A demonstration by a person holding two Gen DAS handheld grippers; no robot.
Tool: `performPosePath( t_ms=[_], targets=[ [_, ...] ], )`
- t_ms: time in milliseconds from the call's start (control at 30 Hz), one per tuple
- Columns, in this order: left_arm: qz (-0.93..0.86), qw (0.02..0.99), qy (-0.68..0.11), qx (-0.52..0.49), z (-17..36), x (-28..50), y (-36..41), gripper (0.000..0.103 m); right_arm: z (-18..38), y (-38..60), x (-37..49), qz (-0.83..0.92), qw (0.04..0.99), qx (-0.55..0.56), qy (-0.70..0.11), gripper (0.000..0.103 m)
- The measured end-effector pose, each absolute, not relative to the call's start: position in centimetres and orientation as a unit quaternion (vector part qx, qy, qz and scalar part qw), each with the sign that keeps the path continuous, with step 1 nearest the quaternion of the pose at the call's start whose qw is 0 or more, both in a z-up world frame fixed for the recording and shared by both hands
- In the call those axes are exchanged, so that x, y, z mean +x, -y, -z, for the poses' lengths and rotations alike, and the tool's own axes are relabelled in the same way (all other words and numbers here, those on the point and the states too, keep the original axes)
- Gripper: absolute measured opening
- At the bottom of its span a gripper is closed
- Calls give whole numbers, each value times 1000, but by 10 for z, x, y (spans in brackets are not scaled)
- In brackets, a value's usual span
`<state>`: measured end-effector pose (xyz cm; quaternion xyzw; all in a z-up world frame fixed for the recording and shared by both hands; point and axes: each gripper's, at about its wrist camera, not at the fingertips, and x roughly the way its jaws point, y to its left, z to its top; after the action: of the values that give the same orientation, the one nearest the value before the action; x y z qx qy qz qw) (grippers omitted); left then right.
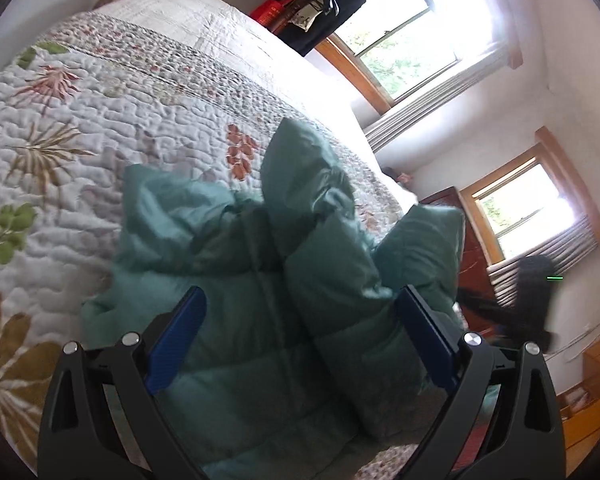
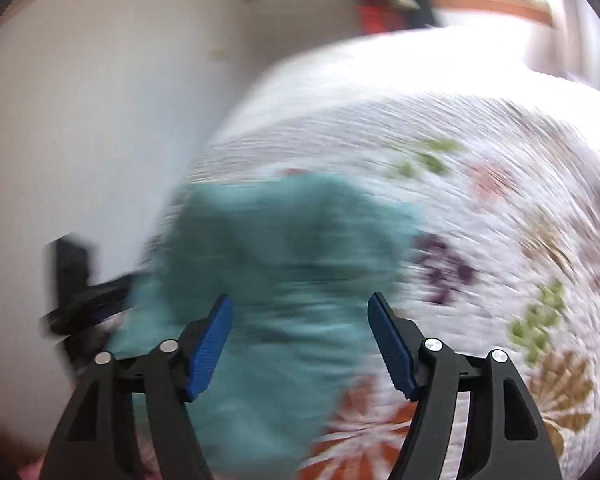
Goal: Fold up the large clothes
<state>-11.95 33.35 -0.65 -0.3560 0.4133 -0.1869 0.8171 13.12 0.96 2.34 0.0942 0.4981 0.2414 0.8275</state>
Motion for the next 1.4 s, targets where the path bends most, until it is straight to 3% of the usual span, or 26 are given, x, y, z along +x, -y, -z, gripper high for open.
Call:
performPosePath(
  t_ms=[233, 700, 867, 900, 933, 1133, 1233, 1400],
  targets=[
    [218, 818, -396, -356, 1, -107, -324, 95, 58, 2, 179, -260, 760, 171, -570, 68],
    [252, 835, -387, -299, -8, -102, -303, 95, 16, -114, 145, -310, 788, 21, -532, 69],
    [231, 834, -427, -262, -4, -88, -291, 93, 19, -122, 144, -318, 788, 9, -527, 69],
    [232, 832, -430, -263, -2, -86, -290, 89, 18, -120, 145, -321, 788, 11, -526, 69],
    [229, 831, -437, -259, -1, -82, -290, 72, 20, -118, 146, -323, 788, 13, -525, 69],
    [240, 827, -436, -262, 4, -78, -292, 34, 13, -93, 147, -336, 789, 51, -512, 69],
    [265, 829, -413, -267, -9, -84, -293, 23, 7, -76, 151, -349, 786, 87, -503, 69],
    [317, 845, -347, -256, -42, -118, -307, 21, -11, -63, 146, -362, 793, 104, -479, 69]
  ],
)
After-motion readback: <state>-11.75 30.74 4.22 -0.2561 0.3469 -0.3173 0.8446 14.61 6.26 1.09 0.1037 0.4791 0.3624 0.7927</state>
